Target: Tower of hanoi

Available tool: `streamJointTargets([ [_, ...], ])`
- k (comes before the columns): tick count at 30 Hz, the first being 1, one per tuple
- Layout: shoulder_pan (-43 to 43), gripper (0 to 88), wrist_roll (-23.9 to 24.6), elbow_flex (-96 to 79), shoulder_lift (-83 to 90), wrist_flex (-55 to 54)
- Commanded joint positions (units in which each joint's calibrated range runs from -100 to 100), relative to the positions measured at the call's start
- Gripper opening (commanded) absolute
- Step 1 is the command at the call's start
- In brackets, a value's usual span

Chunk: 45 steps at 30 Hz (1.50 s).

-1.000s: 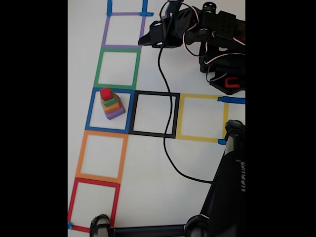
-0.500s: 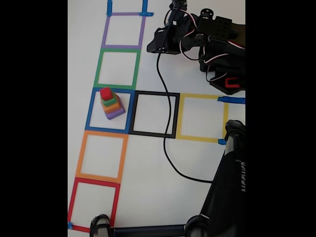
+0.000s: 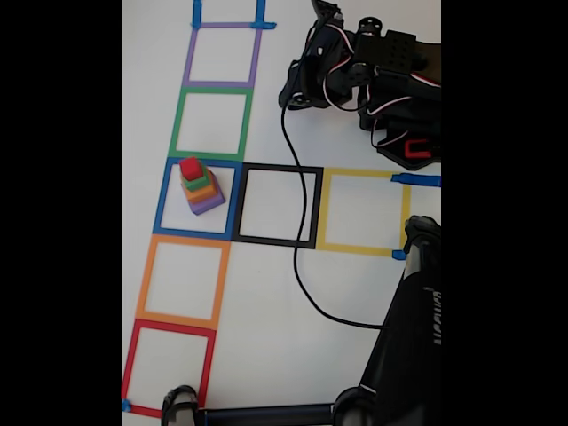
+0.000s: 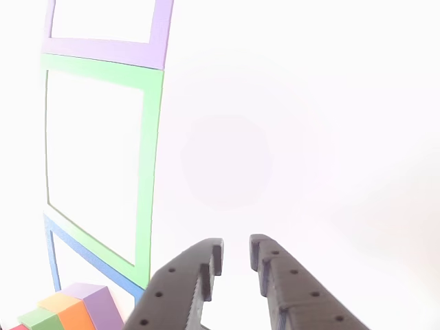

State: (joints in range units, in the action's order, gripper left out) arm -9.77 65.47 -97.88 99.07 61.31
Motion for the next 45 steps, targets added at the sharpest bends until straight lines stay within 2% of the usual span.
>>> streamJointTargets([
  [1,2.9,0.0,8.8,0.7,0.8,1.9],
  [3,4.3,0.0,12.9,1.1,0.8,3.4],
  [12,5.7,0.1,24.1,1.5,0.8,4.3],
  [18,5.6,0.1,27.4,1.5,0.8,4.3],
  [29,5.6,0.1,28.4,1.4,0.8,4.4],
  [33,5.6,0.1,34.5,0.3,0.8,1.1],
  [36,5.7,0.7,34.5,-2.0,0.9,-2.8],
  [39,4.9,0.7,34.5,-2.0,0.9,12.3],
  [45,7.0,0.4,34.5,-2.1,0.9,13.4],
])
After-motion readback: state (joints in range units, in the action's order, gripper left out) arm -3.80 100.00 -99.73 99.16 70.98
